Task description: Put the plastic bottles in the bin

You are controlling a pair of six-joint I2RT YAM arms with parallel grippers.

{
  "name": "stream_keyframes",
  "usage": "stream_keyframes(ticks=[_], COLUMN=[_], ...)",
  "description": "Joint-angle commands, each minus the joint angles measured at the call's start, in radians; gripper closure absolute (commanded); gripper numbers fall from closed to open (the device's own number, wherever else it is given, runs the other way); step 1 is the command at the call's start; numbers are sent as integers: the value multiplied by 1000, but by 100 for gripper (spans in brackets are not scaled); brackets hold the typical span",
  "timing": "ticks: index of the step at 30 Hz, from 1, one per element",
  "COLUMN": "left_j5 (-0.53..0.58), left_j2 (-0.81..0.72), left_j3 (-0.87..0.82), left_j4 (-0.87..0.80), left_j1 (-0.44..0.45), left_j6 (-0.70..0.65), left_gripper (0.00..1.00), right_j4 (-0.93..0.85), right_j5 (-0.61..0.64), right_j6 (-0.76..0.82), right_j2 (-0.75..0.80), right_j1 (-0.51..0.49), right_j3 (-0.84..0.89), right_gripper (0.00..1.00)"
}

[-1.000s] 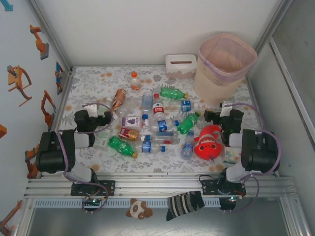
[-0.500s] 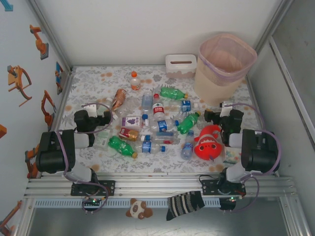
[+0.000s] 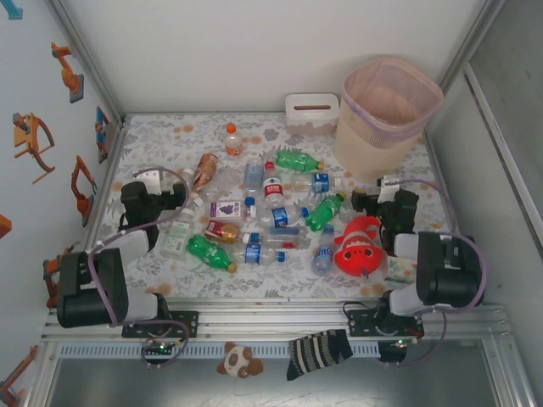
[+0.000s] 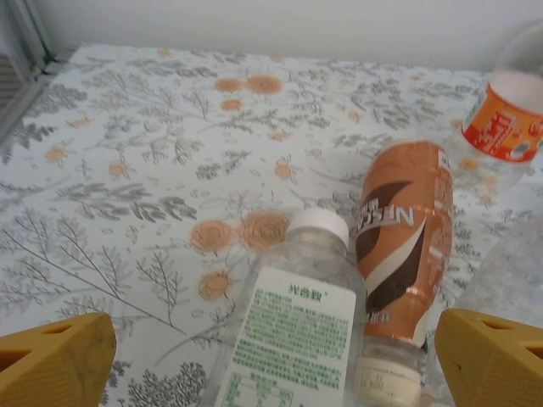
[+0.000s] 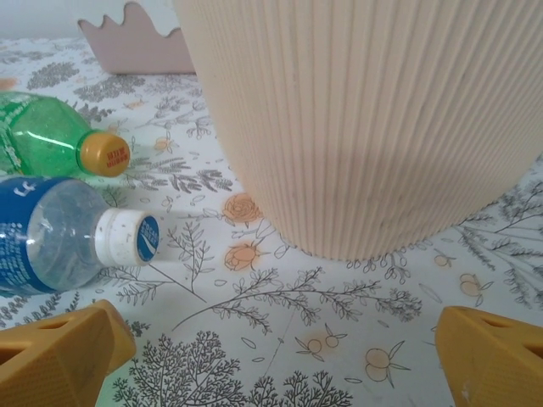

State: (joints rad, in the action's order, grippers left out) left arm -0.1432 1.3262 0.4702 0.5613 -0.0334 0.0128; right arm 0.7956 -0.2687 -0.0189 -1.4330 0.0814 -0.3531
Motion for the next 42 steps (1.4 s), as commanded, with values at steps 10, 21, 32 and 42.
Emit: stream_keyframes(ticks=[10, 21, 32, 42], left_j5=[51, -79, -239, -300], left_j2=[-168, -211, -258, -331], left_j3=[221, 432, 445, 385], left_j4=[-557, -983, -1036, -960], left_j1=[4, -6, -30, -98], left_j6=[99, 195, 125, 180], left_gripper=[3, 1, 0, 0], right_j4=[-605, -1135, -1267, -1275], right_j5=[54, -60, -95, 0], right_j6=[-76, -403, -631, -750], right_j2=[272, 311, 209, 66], right_j1=[-38, -55, -159, -290], right_j3=[-184, -383, -496, -561], right_gripper=[9, 14, 20, 17])
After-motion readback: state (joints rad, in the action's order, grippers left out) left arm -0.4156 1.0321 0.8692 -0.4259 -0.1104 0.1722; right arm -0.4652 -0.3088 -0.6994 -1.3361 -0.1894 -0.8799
